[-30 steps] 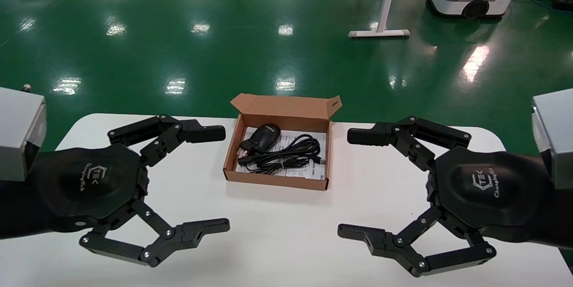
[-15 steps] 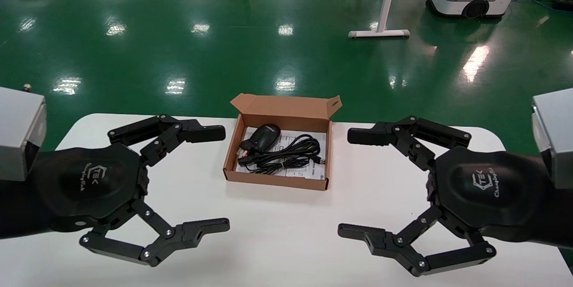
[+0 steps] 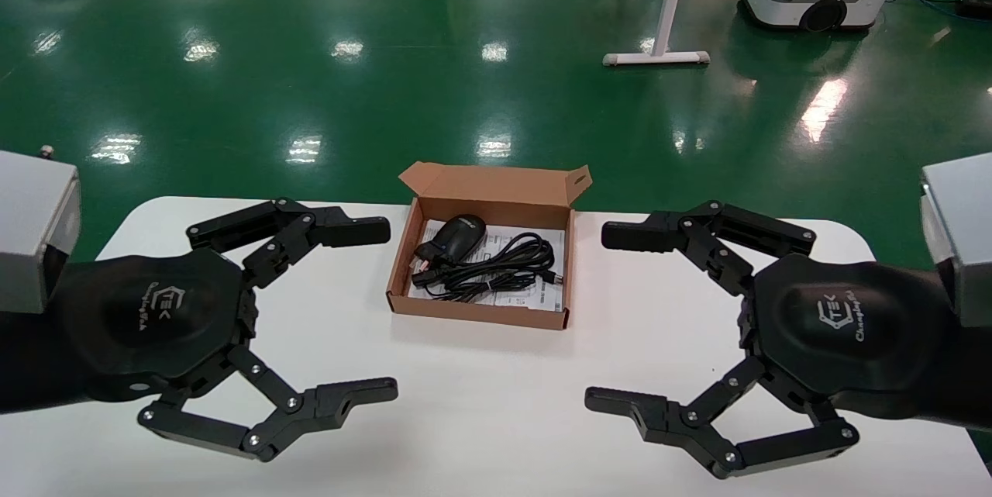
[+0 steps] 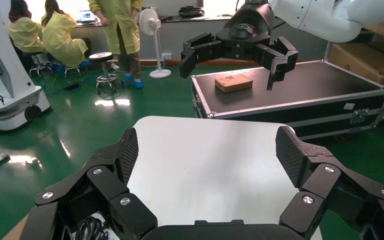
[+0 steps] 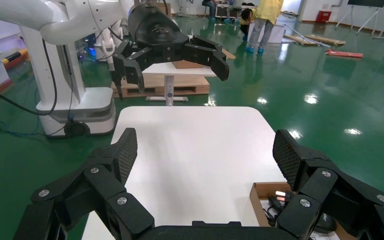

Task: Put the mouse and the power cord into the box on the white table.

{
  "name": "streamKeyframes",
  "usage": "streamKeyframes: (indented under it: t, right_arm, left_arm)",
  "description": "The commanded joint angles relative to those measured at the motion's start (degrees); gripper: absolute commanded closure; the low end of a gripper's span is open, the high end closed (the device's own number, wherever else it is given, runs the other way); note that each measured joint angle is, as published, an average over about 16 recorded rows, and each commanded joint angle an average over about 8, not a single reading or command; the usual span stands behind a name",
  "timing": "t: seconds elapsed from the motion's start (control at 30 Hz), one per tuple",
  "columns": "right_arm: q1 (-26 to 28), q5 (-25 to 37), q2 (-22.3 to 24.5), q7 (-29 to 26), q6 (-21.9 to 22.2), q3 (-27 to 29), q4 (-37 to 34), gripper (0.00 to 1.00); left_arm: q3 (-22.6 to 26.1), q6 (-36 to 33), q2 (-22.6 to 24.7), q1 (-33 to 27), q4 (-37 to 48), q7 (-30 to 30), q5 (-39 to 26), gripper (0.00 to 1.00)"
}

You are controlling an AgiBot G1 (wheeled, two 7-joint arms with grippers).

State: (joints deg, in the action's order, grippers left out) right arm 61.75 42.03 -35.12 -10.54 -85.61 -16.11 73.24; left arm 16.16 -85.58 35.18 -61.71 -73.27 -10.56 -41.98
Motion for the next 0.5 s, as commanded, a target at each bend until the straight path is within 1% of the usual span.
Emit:
streamKeyframes:
  t: [0.03,0.5]
  right_arm:
    - [0.0,0.0,0.0,0.0,0.0,0.0,0.0,0.0]
    - [0.0,0.0,0.0,0.0,0.0,0.0,0.0,0.0]
  left_arm:
    - [0.0,0.0,0.0,0.0,0.0,0.0,0.0,0.0]
    - [0.0,0.0,0.0,0.0,0.0,0.0,0.0,0.0]
